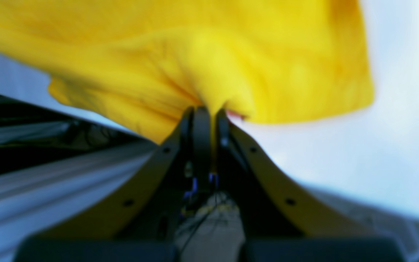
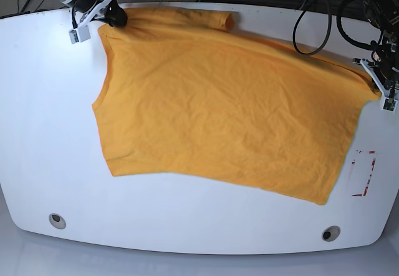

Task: Layout the t-shirt on the table in an organized manner, then fold the t-shirt properly
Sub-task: 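Lift the shirt edge with both grippers and fold it over the shirt, then release the left gripper and regrasp the shirt with the right gripper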

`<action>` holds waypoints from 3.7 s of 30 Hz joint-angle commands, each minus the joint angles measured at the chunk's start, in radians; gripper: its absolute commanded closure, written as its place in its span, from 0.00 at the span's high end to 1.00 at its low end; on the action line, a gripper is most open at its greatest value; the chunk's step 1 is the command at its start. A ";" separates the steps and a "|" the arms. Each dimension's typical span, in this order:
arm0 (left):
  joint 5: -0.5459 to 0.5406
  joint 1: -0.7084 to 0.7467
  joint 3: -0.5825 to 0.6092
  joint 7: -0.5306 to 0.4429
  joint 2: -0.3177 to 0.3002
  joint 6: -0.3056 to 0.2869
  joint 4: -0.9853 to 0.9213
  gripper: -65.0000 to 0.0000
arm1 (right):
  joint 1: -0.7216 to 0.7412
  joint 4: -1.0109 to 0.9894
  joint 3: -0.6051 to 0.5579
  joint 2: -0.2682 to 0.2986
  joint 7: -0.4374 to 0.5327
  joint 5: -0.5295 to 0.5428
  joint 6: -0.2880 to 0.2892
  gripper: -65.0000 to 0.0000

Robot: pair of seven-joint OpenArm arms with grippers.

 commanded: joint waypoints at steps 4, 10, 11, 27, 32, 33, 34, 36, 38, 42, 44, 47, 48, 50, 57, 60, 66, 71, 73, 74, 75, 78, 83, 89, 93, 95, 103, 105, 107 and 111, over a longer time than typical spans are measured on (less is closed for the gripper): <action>0.000 -0.056 -0.003 -0.012 -0.016 0.003 0.014 0.00 | 0.053 0.015 0.006 0.014 0.007 0.054 -0.001 0.00; 0.000 -0.092 0.054 -0.012 -0.016 0.003 0.012 0.00 | 0.091 0.012 0.006 0.014 0.007 0.054 -0.001 0.00; 0.000 -0.101 0.059 -0.012 -0.016 0.003 0.011 0.00 | 0.099 0.012 0.006 0.014 0.007 0.052 -0.001 0.00; 0.000 -0.303 0.090 -0.014 -0.021 0.003 -0.243 0.00 | 0.205 -0.025 0.006 0.014 0.007 -0.063 -0.001 0.00; 0.000 -0.346 0.090 -0.044 -0.023 0.003 -0.336 0.00 | 0.238 -0.040 0.006 0.014 0.007 -0.100 -0.001 0.00; 0.000 -0.352 0.090 -0.064 -0.023 0.003 -0.359 0.00 | 0.249 -0.046 0.006 0.014 0.007 -0.111 -0.001 0.00; 0.000 -0.355 0.090 -0.078 -0.023 0.003 -0.371 0.00 | 0.255 -0.049 0.007 0.014 0.007 -0.117 -0.001 0.00; 0.000 -0.362 0.090 -0.115 -0.023 0.003 -0.411 0.00 | 0.269 -0.059 0.007 0.014 0.007 -0.138 -0.001 0.00; 0.000 -0.363 0.094 -0.141 -0.023 0.003 -0.448 0.00 | 0.281 -0.062 0.007 0.014 0.008 -0.158 -0.001 0.00; 0.002 -0.385 0.134 -0.158 -0.023 0.003 -0.500 0.00 | 0.298 -0.068 0.004 0.012 0.010 -0.201 -0.001 0.00; 0.019 -0.392 0.151 -0.166 -0.024 0.003 -0.523 0.00 | 0.307 -0.080 0.004 0.012 0.010 -0.216 -0.001 0.00; 0.060 -0.403 0.154 -0.190 -0.023 0.003 -0.556 0.00 | 0.324 -0.103 0.004 0.012 0.010 -0.235 -0.001 0.00; 0.076 -0.403 0.154 -0.204 -0.023 0.003 -0.568 0.00 | 0.329 -0.115 0.004 0.012 0.010 -0.236 -0.001 0.00; 0.089 -0.403 0.154 -0.229 -0.023 0.003 -0.582 0.00 | 0.330 -0.134 0.004 0.012 0.012 -0.238 -0.001 0.00; 0.102 -0.395 0.156 -0.276 -0.023 0.003 -0.589 0.00 | 0.349 -0.181 0.006 0.027 0.012 -0.241 -0.001 0.22; 0.102 -0.394 0.156 -0.276 -0.024 0.003 -0.589 0.05 | 0.349 -0.184 0.006 0.037 0.012 -0.241 -0.001 0.45; 0.102 -0.394 0.156 -0.276 -0.044 0.003 -0.589 0.29 | 0.349 -0.183 0.006 0.038 0.012 -0.235 -0.001 0.83; 0.102 -0.395 0.156 -0.273 -0.044 0.003 -0.589 0.50 | 0.335 -0.171 0.007 0.038 0.012 -0.212 -0.001 0.88; 0.100 -0.397 0.152 -0.273 -0.044 0.003 -0.588 0.54 | 0.310 -0.157 0.007 0.038 0.010 -0.192 -0.001 0.87; 0.099 -0.397 0.152 -0.273 -0.044 0.003 -0.586 0.55 | 0.294 -0.143 0.006 0.038 0.010 -0.174 -0.001 0.85; 0.099 -0.398 0.151 -0.273 -0.046 0.003 -0.586 0.55 | 0.280 -0.134 0.004 0.038 0.010 -0.158 -0.001 0.85; 0.096 -0.401 0.151 -0.273 -0.047 0.003 -0.585 0.55 | 0.249 -0.115 0.004 0.038 0.010 -0.120 -0.001 0.84; 0.092 -0.400 0.139 -0.272 -0.079 0.003 -0.579 0.55 | 0.175 -0.111 0.002 0.037 0.008 -0.081 -0.001 0.84; 0.092 -0.395 0.059 -0.273 -0.082 0.003 -0.576 0.55 | 0.097 -0.112 0.002 0.035 0.008 -0.077 -0.001 0.84; 0.092 -0.395 0.017 -0.275 -0.102 0.003 -0.576 0.55 | 0.068 -0.114 -0.001 0.035 0.008 -0.077 -0.001 0.84; 0.092 -0.395 -0.003 -0.275 -0.113 0.003 -0.576 0.55 | 0.059 -0.117 -0.016 0.035 0.008 -0.077 -0.001 0.84; 0.092 -0.378 -0.052 -0.275 -0.121 0.003 -0.576 0.55 | 0.060 -0.149 -0.090 0.034 0.012 -0.080 -0.001 0.84; 0.092 -0.365 -0.052 -0.275 -0.128 0.003 -0.576 0.55 | 0.066 -0.175 -0.100 0.034 0.018 -0.080 -0.001 0.84; 0.092 -0.352 -0.052 -0.276 -0.144 0.003 -0.576 0.55 | 0.094 -0.209 -0.117 0.034 0.045 -0.080 -0.001 0.84; 0.091 -0.348 -0.052 -0.276 -0.144 0.003 -0.576 0.55 | 0.117 -0.273 -0.149 0.041 0.076 -0.081 -0.001 0.84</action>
